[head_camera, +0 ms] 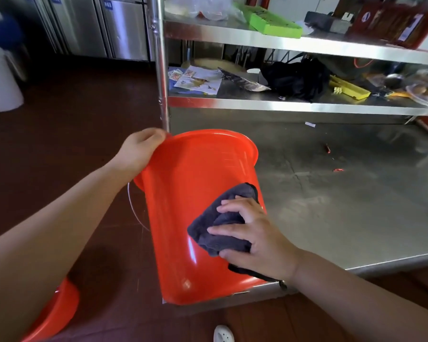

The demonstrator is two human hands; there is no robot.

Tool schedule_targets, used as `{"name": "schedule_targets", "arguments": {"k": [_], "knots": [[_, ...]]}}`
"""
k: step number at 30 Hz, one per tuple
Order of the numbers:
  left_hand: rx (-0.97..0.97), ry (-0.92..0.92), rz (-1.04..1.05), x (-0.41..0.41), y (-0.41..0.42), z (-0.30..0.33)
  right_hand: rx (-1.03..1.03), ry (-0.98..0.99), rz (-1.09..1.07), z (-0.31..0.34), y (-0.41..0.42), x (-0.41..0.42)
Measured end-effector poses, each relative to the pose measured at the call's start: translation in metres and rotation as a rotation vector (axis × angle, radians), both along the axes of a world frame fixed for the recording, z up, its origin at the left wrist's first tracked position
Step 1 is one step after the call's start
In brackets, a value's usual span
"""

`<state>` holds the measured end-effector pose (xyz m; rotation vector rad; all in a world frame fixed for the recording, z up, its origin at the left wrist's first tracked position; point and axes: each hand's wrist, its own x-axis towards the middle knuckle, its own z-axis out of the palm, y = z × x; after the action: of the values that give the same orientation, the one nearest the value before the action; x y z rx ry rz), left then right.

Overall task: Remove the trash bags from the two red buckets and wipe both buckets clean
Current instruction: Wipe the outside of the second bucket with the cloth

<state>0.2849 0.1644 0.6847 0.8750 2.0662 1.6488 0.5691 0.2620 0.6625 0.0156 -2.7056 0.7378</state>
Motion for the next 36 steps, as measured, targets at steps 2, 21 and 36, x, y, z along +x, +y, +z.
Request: {"name": "schedule_targets", "arguments": {"k": [2,21,36], "knots": [[-0.143,0.167,-0.048,0.007,0.018,0.013,0.026,0.001,0.017,0.001,-0.005,-0.004],[-0.247,-0.033,-0.065,-0.004,0.019,0.011,0.103,0.066,-0.037,0.035,0.023,-0.104],[-0.194,-0.043,-0.005,0.0,0.003,0.007,-0.063,0.017,0.014,0.001,-0.003,-0.012]]}}
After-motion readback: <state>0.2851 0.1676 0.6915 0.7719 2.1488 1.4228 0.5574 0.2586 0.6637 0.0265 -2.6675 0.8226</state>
